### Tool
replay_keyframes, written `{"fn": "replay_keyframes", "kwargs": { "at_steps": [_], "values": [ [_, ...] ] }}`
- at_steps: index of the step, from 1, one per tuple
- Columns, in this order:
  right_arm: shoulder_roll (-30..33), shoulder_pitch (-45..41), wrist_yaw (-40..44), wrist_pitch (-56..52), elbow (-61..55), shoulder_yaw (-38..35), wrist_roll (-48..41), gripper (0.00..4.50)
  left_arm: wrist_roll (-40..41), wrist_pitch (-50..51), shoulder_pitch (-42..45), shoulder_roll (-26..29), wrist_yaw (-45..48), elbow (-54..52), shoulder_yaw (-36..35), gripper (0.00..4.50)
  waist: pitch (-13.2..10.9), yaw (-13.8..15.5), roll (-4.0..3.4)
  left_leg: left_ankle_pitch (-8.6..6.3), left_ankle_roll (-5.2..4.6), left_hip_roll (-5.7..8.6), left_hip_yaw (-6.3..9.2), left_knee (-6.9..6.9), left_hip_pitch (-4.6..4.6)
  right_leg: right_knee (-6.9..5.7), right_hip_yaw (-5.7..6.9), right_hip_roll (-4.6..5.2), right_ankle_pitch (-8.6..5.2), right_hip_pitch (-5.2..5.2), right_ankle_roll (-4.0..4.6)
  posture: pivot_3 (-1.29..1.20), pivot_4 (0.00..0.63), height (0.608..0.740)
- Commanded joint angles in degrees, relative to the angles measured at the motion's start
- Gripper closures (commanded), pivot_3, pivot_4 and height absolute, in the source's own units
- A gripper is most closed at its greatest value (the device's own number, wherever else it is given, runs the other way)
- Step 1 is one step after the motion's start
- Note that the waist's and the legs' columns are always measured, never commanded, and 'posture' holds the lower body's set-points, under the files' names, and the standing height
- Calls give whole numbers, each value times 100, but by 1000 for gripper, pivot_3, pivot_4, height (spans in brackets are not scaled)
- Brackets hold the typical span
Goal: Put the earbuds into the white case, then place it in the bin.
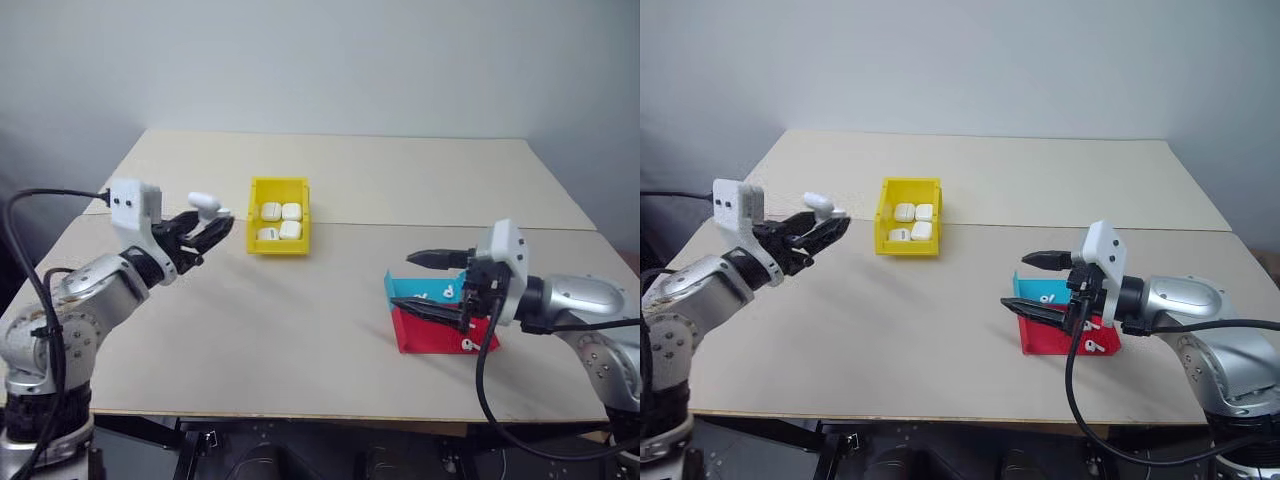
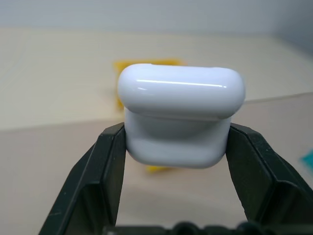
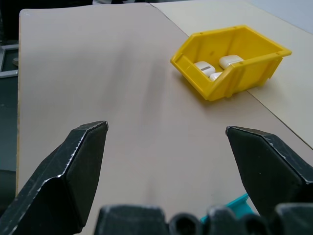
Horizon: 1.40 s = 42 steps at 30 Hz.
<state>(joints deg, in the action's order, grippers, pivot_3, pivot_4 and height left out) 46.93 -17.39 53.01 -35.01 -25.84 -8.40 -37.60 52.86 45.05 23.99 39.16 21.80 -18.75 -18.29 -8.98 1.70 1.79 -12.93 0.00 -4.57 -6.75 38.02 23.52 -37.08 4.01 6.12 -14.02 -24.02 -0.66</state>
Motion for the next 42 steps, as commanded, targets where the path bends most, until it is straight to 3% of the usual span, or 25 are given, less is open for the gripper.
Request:
{"fn": "replay_keyframes", "kwargs": {
  "at_steps": [1,7,12,17,23,28,33,36,40,42],
  "values": [
    [39,-75,1,231,-135,-180,38,0,-30,-969,392,-78,1870,264,227,1727,0,2,0,0,0,0,0,0,4,1,1,0,0,-1,0,0,150,740],
    [216,-86,109,357,-150,-189,179,0,-428,-2172,1036,-486,4500,1242,1059,1727,0,-6,0,-1,-3,2,-1,6,3,3,3,0,1,3,-4,0,150,740],
    [477,-195,569,526,-474,-139,74,0,-336,-2199,1422,-1001,5360,1572,1462,1727,0,-30,0,-2,-6,1,4,9,13,2,5,-2,1,-2,-6,0,150,740],
    [424,-494,625,413,-577,-70,-140,0,-558,-2265,1687,-1331,5660,1916,1666,1727,0,-101,0,-3,-9,-1,8,16,11,1,6,-4,1,2,-7,0,150,740],
    [707,-112,804,576,-374,-88,279,0,-707,-2193,1701,-1378,5857,1971,1716,1727,0,-99,0,-4,-11,-2,9,22,21,2,7,-4,0,-2,-9,0,150,740],
    [1500,-536,1207,1100,542,1041,1895,0,-685,-2072,1613,-1509,5847,1683,1820,1727,0,-106,-1,-6,-14,-4,9,30,20,1,7,-5,-1,0,-12,0,150,740],
    [1951,-1224,2119,1612,1364,1862,2687,0,-688,-2061,1469,-1605,5672,1405,1822,1727,1,-117,-3,-5,-12,-6,7,27,24,0,2,-8,-1,-11,-11,0,150,740],
    [2102,-1310,2671,2178,1747,2085,2935,622,-685,-2035,1299,-1656,5407,1168,1796,1727,1,-112,-4,-5,-11,-7,4,29,24,7,0,-9,-2,-7,-13,0,150,740],
    [2043,-1261,2672,2442,2230,2268,3419,1916,-674,-2013,910,-1614,5141,754,1786,1727,1,-111,-4,-5,-11,-8,2,41,24,4,0,-7,-2,-3,-15,0,150,740],
    [2004,-1224,2630,2424,2317,2268,3533,1916,-674,-1996,760,-1569,5056,592,1767,1727,2,-109,-5,-5,-11,-10,2,41,22,0,0,-7,-2,-5,-15,0,150,740]
  ]
}}
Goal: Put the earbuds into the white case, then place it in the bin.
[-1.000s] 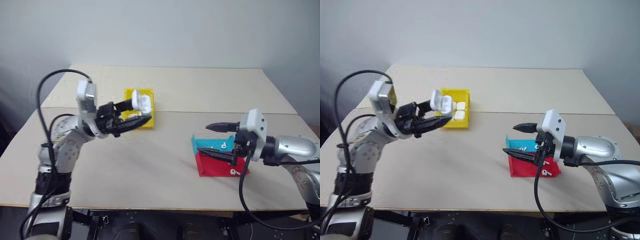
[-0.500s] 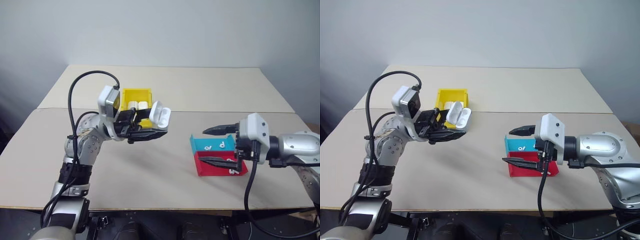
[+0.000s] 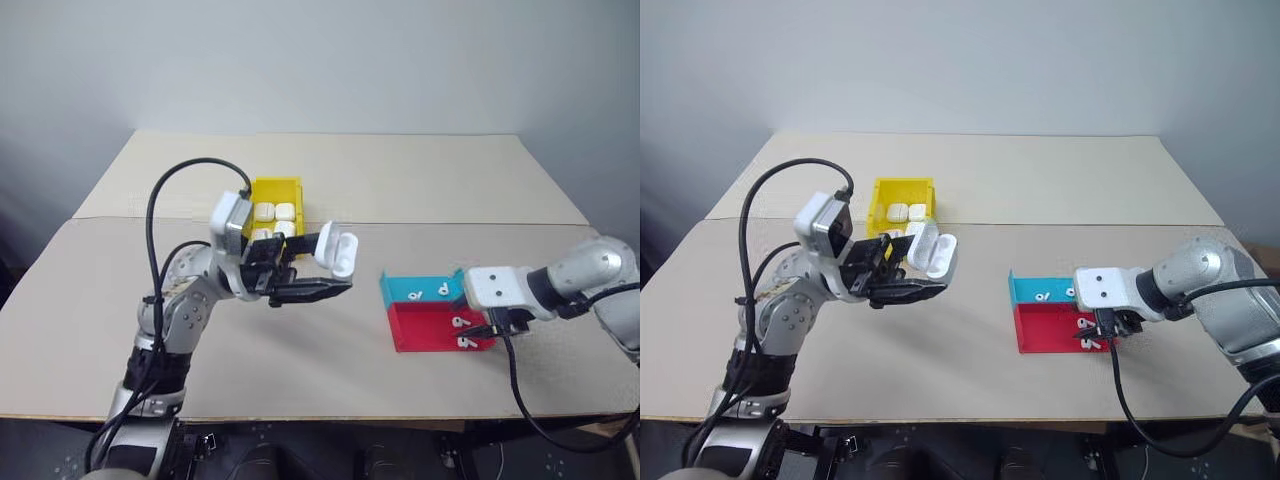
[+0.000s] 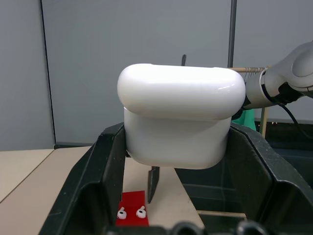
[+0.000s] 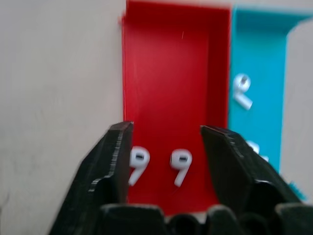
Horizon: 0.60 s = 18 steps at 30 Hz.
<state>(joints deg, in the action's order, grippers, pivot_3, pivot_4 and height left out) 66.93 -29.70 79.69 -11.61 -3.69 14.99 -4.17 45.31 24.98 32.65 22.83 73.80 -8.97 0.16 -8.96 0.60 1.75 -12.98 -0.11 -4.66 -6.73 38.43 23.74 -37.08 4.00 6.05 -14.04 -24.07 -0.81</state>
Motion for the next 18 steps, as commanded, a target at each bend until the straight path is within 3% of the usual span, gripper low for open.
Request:
{"fn": "replay_keyframes", "kwargs": {
  "at_steps": [1,18],
  "values": [
    [10,64,-33,32,82,-86,219,1916,102,39,-191,92,-206,-483,-104,1727,1,3,-1,1,2,-1,0,-1,0,-1,0,-1,0,-1,0,0,150,740],
    [-358,573,-483,-461,280,-79,739,1916,264,131,-645,195,-840,-1067,-181,1727,2,6,-3,2,4,-3,-1,1,-2,0,0,-3,0,2,0,0,150,740]
  ]
}}
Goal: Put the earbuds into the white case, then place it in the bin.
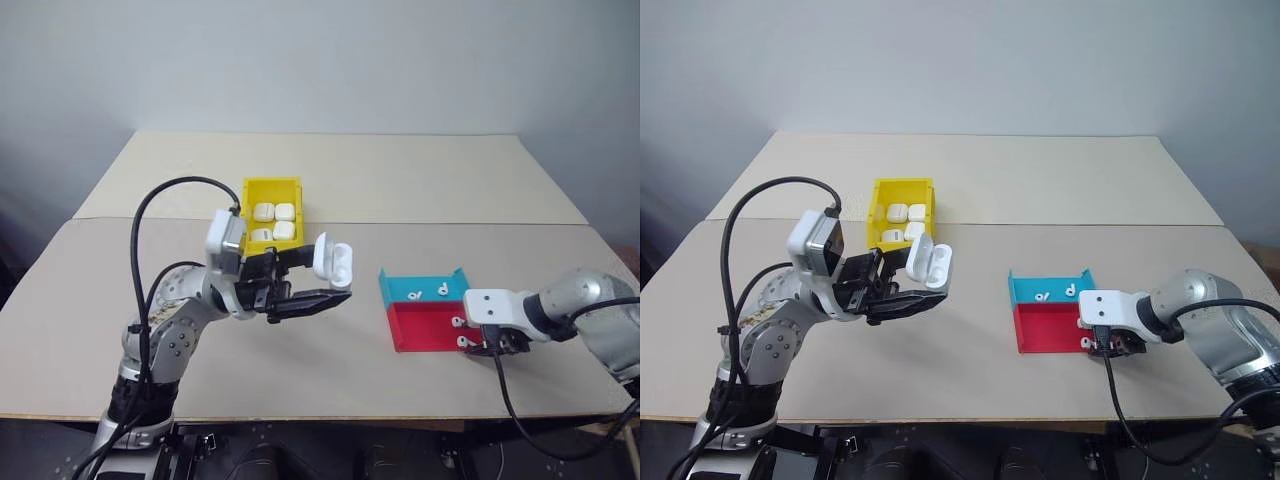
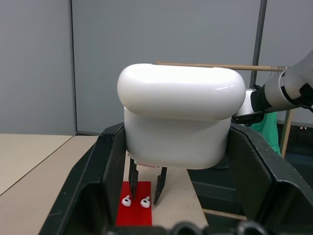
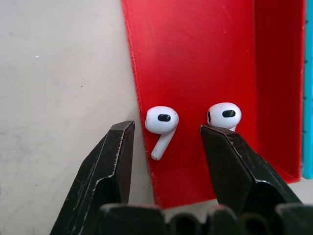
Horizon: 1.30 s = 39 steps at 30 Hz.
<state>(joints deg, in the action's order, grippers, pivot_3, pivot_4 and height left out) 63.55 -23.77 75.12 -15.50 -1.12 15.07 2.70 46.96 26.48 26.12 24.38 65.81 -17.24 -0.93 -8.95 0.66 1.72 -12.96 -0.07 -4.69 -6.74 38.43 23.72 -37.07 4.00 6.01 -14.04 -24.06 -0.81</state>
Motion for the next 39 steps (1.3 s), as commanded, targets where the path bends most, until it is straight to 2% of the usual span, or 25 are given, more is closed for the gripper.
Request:
{"fn": "replay_keyframes", "kwargs": {
  "at_steps": [1,3,5,10,11,16,22,24,28,30,33,39],
  "values": [
    [-44,-15,-39,-83,54,-66,75,1916,101,-24,11,50,-47,-234,-73,1727,0,0,0,0,0,0,0,0,0,1,0,0,0,0,0,0,150,740],
    [-71,-5,-42,-96,83,-50,108,1916,109,-29,13,67,-54,-229,-74,1727,0,0,0,0,0,0,0,0,0,1,0,0,0,1,0,0,150,740],
    [-92,46,-41,-80,82,-53,122,2285,120,-23,4,90,-64,-235,-83,1727,0,0,0,0,0,0,0,0,0,0,0,0,0,1,0,0,150,740],
    [-102,174,-60,-100,0,-125,63,3784,144,-21,-19,146,-70,-251,-95,1727,0,-8,0,-1,-2,0,1,1,-11,1,1,0,0,11,0,0,150,740],
    [-107,217,-78,-157,-61,-180,8,3882,147,-21,-25,150,-71,-258,-93,1727,0,-4,0,-2,-3,0,0,1,-16,1,1,0,0,16,0,0,150,740],
    [-4,522,-67,-506,-618,-712,-458,3882,177,-2,-76,156,-81,-317,-81,1727,0,1,0,-2,-3,-1,3,-2,-21,3,1,-1,0,22,0,0,150,740],
    [-105,747,-81,-1674,-1827,-2126,-1995,3882,191,9,-70,148,-58,-309,-41,1727,0,-1,0,-3,-4,-1,5,-2,-16,1,-1,-1,0,15,0,0,150,740],
    [-652,411,-534,-2228,-2165,-2680,-2923,3882,186,9,4,126,-6,-211,-11,1727,0,-17,2,-5,-7,-3,8,-4,-22,2,0,-4,0,22,1,0,150,740],
    [-2301,-407,-2164,-2496,-2709,-3360,-4283,3882,139,-7,251,13,106,72,91,1727,0,-8,1,-5,-7,-11,15,-9,-37,3,-1,-20,1,37,3,0,150,740],
    [-2967,-768,-3031,-2771,-2959,-3407,-4873,3882,93,-5,405,-44,159,238,156,1727,0,-4,0,-4,-5,-11,14,-13,-37,4,-1,-19,1,37,4,0,150,740],
    [-3445,-918,-3597,-2788,-3328,-3174,-5199,3882,11,-10,631,-89,243,473,235,1727,1,27,-2,-4,-5,-8,12,-13,-26,8,3,-16,2,33,5,0,150,740],
    [-3661,-793,-3961,-2632,-3550,-2701,-5312,3882,-47,-7,960,-96,397,830,258,1727,3,13,-4,-5,-8,-1,8,-3,4,2,2,-6,4,4,2,0,150,740]
  ]
}}
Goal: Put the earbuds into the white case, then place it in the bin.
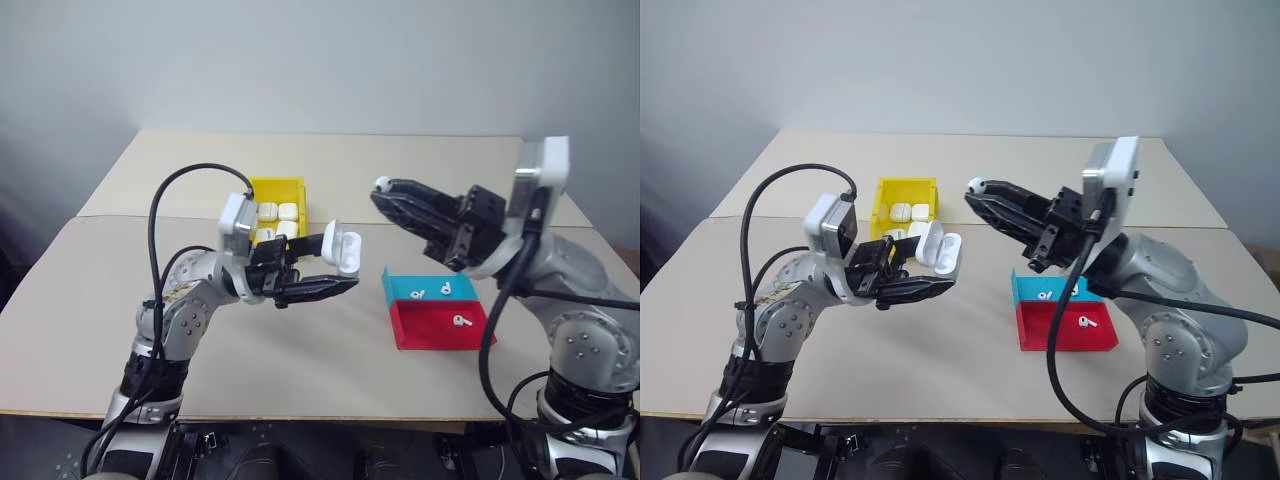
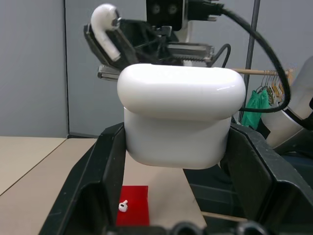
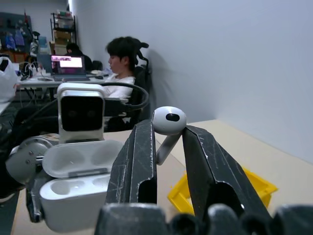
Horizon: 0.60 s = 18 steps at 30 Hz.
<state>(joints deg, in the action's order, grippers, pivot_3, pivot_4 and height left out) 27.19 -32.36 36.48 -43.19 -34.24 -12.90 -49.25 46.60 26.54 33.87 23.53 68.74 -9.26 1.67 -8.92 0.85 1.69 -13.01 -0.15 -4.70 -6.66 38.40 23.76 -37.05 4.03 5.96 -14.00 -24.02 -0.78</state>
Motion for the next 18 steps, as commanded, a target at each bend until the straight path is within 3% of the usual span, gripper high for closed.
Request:
{"fn": "replay_keyframes", "kwargs": {
  "at_steps": [1,18],
  "values": [
    [-24,118,-87,180,-264,174,-100,3882,-19,-17,217,-1,136,79,-13,1727,1,-12,-1,0,0,-1,0,-1,-1,-1,0,-1,0,0,0,0,150,740],
    [269,306,174,491,-274,558,-53,3882,-115,38,191,17,134,1,-27,1727,1,-19,-1,-1,-2,-2,2,-2,0,0,-2,-4,0,-3,0,0,150,740]
  ]
}}
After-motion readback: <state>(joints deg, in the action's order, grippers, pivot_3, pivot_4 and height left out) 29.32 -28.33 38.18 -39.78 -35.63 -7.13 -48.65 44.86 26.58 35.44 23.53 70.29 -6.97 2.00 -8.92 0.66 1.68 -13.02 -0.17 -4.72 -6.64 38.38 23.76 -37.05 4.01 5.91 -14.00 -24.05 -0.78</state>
